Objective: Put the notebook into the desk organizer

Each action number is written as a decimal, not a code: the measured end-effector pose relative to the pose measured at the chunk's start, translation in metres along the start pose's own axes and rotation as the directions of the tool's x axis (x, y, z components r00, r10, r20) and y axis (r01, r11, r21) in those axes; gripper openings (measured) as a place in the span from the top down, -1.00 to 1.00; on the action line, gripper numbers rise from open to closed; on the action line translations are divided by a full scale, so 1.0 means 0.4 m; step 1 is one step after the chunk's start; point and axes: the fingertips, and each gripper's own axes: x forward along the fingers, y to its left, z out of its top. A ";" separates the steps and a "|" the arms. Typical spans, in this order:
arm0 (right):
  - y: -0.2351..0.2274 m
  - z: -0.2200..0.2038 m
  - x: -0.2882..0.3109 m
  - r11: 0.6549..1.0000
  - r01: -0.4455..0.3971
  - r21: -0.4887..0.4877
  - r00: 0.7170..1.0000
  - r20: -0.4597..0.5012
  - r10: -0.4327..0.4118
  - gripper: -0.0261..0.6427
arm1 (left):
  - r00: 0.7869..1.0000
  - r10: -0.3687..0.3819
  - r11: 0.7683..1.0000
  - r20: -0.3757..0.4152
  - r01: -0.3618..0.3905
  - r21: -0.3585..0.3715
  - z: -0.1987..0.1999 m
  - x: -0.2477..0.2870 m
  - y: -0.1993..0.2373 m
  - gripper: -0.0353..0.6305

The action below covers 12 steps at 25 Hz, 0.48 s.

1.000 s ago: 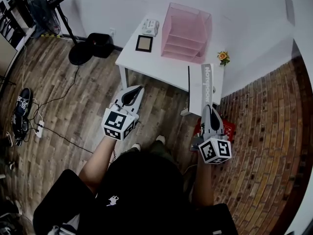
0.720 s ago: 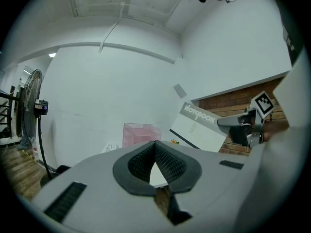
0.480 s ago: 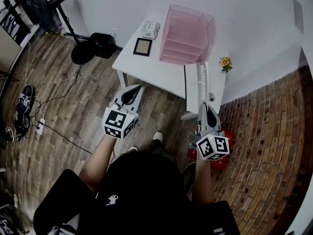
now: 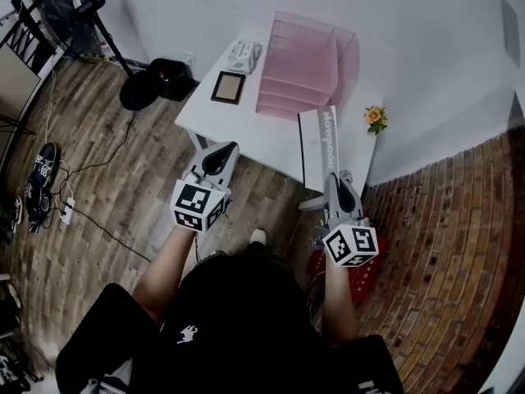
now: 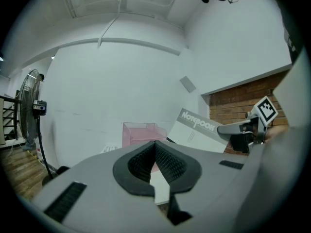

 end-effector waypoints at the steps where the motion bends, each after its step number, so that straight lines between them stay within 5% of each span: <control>1: -0.013 -0.005 0.007 1.000 -0.008 0.002 1.000 -0.006 0.008 0.89 | 1.000 0.005 1.000 -0.007 -0.005 0.000 -0.002 0.015 -0.005 0.89; 12: -0.109 -0.065 0.089 0.991 -0.132 0.018 0.989 -0.060 0.133 0.89 | 0.996 0.078 0.997 -0.045 -0.077 0.020 -0.022 0.119 -0.049 0.89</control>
